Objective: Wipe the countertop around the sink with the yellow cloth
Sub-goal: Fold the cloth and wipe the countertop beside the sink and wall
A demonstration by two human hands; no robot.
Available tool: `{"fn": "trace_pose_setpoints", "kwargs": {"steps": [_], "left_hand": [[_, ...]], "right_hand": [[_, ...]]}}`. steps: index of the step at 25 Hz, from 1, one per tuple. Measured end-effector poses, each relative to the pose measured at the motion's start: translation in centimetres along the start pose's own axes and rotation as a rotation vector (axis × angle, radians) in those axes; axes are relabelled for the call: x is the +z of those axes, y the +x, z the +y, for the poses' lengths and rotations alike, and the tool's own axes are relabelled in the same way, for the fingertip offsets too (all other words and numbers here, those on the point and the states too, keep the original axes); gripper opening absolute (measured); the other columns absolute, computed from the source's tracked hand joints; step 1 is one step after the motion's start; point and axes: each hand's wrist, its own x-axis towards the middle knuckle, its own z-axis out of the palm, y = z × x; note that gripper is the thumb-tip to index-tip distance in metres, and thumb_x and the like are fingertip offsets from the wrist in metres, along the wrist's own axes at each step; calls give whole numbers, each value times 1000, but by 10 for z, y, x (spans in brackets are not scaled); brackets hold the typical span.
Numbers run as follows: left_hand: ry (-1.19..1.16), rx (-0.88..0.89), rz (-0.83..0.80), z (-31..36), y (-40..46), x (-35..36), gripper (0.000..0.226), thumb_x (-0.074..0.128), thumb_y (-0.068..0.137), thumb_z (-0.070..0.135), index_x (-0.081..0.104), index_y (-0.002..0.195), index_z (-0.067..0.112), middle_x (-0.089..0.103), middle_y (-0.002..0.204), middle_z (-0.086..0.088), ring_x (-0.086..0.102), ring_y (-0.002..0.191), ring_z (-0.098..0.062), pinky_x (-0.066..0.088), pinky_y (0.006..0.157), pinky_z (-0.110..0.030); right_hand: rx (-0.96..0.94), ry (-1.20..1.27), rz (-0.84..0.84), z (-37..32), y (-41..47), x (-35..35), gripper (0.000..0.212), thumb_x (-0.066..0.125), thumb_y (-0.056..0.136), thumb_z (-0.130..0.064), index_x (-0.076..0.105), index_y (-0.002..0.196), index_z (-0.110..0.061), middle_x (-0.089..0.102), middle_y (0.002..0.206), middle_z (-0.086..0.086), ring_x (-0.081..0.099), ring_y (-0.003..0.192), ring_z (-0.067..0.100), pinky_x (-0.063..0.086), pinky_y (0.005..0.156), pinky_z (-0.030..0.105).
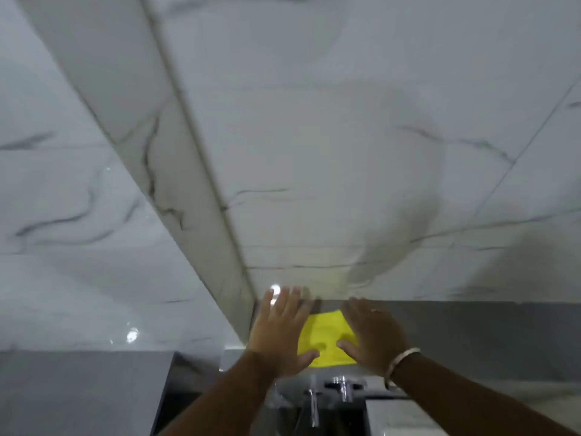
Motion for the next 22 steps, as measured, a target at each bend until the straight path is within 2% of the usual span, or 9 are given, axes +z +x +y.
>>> {"fn": "trace_pose_setpoints", "kwargs": {"steps": [2,4,5,8,10,12,14,18,22], "left_hand": [[-56,28,-109,-2,14,39,90,33,75,76,32,147,21,35,155,-10,36,137,-35,23,110,-52],[-172,-64,-165,-7,30,61,85,15,81,71,26,150,22,31,158,-5,33,141,-28,29,110,-45],[-211,-102,-154,-9,39,70,82,14,84,67,25,151,21,30,159,-5,31,143,-27,30,111,-43],[-153,-72,-209,-13,51,77,70,47,92,42,21,152,17,30,157,-10,30,143,-30,26,113,-43],[-127,-50,-251,-18,48,78,78,64,83,31,26,149,18,46,145,-12,43,132,-34,30,110,-44],[-142,-46,-245,-19,42,72,73,69,78,33,38,143,21,55,134,-9,53,120,-33,39,100,-42],[-179,-31,-283,-19,24,63,53,64,83,35,52,133,22,49,138,-9,51,119,-33,43,95,-41],[-485,-173,-200,-25,-24,56,43,58,84,34,60,122,14,30,154,-15,39,134,-36,39,107,-42],[-717,-342,-96,-35,-67,47,31,59,86,22,63,115,10,66,118,-16,60,109,-33,44,88,-34]], "right_hand": [[21,79,-154,-2,25,38,63,51,64,-54,63,109,-11,71,106,17,71,88,35,60,65,43],[29,102,-264,-7,53,69,63,60,52,-49,69,99,-8,74,97,15,72,83,33,60,60,41],[16,53,-222,-12,65,73,66,63,49,-48,70,100,-7,74,97,14,72,83,32,60,62,41],[-30,-4,-185,-21,76,57,71,71,65,-37,55,125,-3,68,113,19,66,98,38,51,88,48],[-35,-50,-212,-27,80,48,71,67,71,-41,47,131,-10,61,124,16,59,108,37,39,99,45],[-66,-134,-237,-26,80,39,56,64,70,-47,57,116,-17,62,118,11,58,106,33,42,92,39],[-113,-173,-304,-33,72,28,42,62,73,-45,62,107,-20,63,115,10,59,105,33,46,88,38],[-171,-64,-377,-49,54,24,50,57,86,-39,47,124,-9,55,130,15,53,117,33,43,93,37],[-250,38,-395,-77,57,29,39,57,90,-30,45,119,-7,61,119,17,57,109,33,44,81,34]]}}
